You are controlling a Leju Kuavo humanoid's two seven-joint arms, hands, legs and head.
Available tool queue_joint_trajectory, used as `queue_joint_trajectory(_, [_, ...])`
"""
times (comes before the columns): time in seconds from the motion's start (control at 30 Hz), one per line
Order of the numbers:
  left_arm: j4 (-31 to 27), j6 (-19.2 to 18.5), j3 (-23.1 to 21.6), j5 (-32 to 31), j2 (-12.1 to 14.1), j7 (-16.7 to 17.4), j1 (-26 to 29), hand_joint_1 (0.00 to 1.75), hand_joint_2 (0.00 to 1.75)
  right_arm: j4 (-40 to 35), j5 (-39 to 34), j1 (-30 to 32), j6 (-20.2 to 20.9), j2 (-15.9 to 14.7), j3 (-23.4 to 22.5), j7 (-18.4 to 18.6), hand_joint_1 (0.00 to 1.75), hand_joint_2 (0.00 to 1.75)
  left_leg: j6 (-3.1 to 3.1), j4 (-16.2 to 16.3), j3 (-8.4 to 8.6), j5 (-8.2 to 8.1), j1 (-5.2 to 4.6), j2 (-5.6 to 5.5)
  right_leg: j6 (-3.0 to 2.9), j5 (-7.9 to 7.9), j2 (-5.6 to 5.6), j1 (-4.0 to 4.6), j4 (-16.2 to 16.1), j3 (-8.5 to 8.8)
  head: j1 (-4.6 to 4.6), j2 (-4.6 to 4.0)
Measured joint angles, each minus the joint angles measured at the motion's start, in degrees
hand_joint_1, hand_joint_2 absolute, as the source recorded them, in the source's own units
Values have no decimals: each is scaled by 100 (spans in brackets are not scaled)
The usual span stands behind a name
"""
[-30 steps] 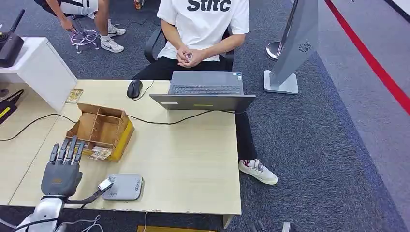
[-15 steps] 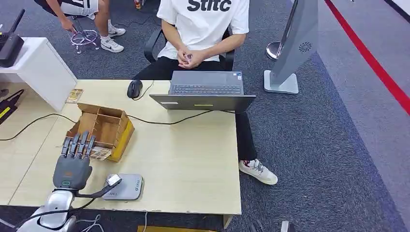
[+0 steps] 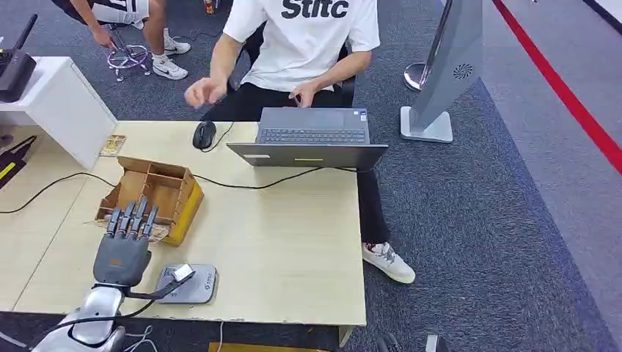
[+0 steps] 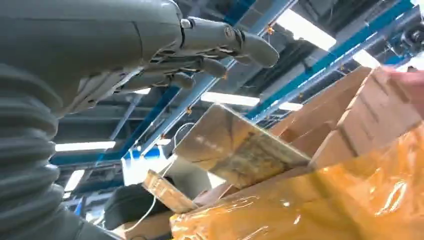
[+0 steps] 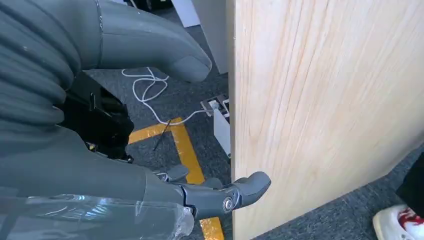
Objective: Pass the card to the sensor for recognition and then transmit it.
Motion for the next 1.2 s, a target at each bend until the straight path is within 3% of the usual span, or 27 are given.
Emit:
queue_joint_trajectory(0.2, [0,-2,-61,0,-20,24,-20,0,175,0,-4,1,2,0,18,0,0,175,0,0,0,0,0,0,0,0,0,0,0,0,0,0])
queue_joint_trajectory(0.23, [0,0,-63,0,-22,26,-21,54,175,0,-4,1,2,0,18,-2,0,175,0,0,0,0,0,0,0,0,0,0,0,0,0,0])
queue_joint_trajectory(0.27, [0,4,-66,0,-24,29,-20,175,175,0,-4,2,2,0,18,-2,0,175,0,0,0,0,0,0,0,0,0,0,0,0,0,0])
queue_joint_trajectory(0.4, [0,4,-70,0,-24,29,-19,175,175,0,-9,6,11,0,18,-13,0,175,0,0,0,0,0,0,0,0,0,0,0,0,2,0])
queue_joint_trajectory(0.67, [0,30,111,0,-83,-282,39,175,175,0,-15,16,24,0,20,-28,0,175,0,0,-1,0,0,0,0,0,-1,0,0,0,0,0])
queue_joint_trajectory(1.2, [-171,-4,357,0,-26,-305,11,175,175,0,-22,15,31,0,31,-4,0,175,0,0,1,0,1,1,0,0,1,1,1,-1,0,0])
